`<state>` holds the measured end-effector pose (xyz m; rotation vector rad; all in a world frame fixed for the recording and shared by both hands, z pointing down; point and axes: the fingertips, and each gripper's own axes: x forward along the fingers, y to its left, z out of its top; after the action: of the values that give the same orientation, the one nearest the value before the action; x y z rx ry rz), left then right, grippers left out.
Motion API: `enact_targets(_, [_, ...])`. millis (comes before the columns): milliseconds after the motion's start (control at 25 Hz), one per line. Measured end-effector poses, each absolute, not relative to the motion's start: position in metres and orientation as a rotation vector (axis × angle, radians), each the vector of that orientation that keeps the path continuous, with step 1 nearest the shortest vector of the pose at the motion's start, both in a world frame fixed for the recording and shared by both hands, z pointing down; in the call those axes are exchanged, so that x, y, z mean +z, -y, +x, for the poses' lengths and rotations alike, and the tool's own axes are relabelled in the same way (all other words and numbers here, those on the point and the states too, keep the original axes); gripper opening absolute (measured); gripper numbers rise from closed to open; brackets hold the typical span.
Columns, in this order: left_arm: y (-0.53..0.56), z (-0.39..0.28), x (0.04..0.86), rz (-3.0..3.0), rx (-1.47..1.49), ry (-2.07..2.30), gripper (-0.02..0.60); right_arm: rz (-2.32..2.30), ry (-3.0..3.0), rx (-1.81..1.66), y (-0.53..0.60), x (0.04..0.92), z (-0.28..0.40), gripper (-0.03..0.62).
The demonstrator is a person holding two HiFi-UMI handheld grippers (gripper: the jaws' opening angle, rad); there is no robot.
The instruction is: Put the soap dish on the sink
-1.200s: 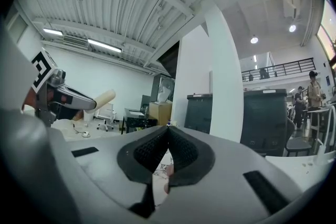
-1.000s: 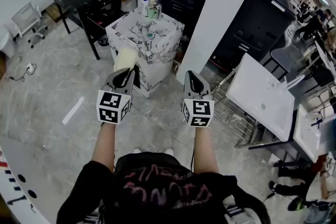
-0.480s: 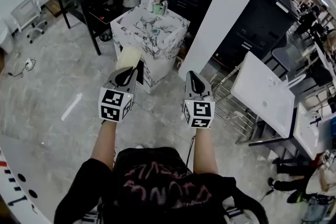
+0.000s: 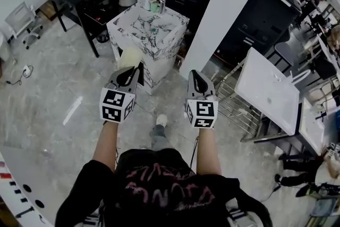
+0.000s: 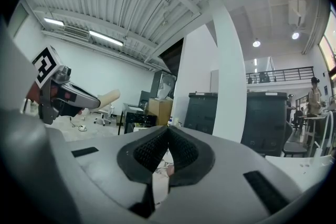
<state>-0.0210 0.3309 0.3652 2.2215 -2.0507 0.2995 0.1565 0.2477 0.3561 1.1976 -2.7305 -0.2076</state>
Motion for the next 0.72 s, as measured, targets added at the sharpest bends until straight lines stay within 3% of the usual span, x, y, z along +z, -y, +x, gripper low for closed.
enact_targets(720, [-0.219, -0.071, 0.404, 2.179, 0.376, 2.002, 0.025, 1.182, 2.742, -0.136, -0.126, 0.385, 0.101, 0.014])
